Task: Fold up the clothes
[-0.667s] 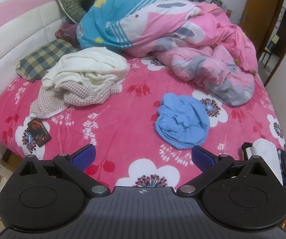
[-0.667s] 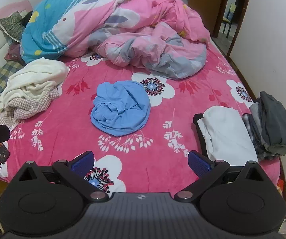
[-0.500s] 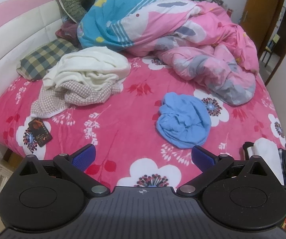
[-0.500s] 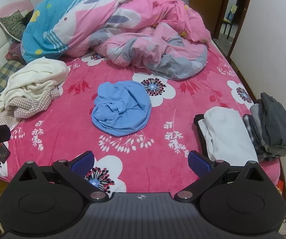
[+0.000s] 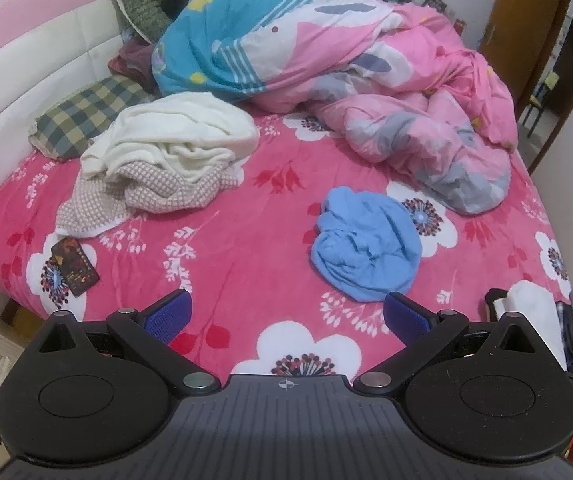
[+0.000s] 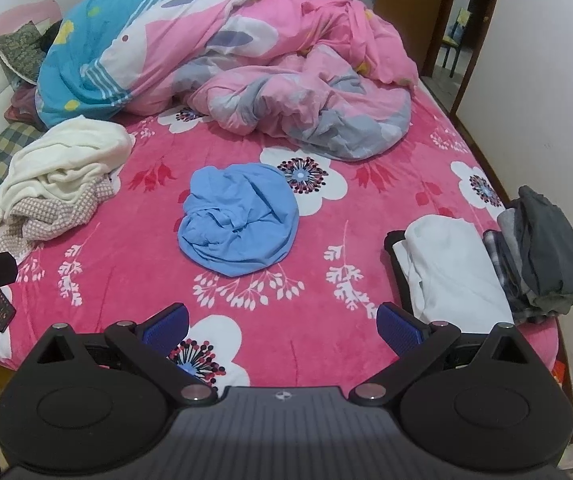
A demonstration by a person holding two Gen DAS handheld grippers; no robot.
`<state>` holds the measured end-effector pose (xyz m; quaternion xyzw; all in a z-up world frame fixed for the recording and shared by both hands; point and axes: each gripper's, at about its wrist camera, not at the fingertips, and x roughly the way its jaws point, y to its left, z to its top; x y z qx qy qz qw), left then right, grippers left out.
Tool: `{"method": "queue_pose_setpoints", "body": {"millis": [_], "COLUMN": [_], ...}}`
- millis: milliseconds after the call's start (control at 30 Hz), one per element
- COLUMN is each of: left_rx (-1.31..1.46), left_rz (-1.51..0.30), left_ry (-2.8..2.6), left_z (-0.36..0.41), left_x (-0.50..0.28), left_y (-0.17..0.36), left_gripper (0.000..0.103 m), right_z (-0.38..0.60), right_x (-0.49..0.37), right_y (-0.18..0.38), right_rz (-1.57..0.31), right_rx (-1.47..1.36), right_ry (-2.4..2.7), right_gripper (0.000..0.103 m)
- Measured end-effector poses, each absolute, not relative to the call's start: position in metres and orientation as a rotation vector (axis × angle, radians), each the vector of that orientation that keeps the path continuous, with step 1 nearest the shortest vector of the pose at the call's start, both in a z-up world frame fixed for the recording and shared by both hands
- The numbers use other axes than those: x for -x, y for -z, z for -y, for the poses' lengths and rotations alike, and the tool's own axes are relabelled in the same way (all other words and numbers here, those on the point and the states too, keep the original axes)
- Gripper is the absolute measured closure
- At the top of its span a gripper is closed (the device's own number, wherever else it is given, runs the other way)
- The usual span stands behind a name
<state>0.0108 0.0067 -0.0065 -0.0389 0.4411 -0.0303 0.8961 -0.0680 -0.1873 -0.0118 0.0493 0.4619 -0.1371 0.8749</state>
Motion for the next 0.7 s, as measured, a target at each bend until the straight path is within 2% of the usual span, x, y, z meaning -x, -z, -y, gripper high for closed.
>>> {"method": "queue_pose_setpoints", "body": {"millis": [700], "left_rx": [0.089], "left_rz": [-0.894], "left_ry": [0.030], "left_z": [0.000], "left_x": [-0.014], "left_y": [0.006], "left_gripper": [0.000], "right_z": [0.199], "right_x": [0.063], "right_y": [0.016], "right_rz": [-0.984], "right_rx": [-0.118], "right_ry": [0.274], "right_gripper": [0.001]}}
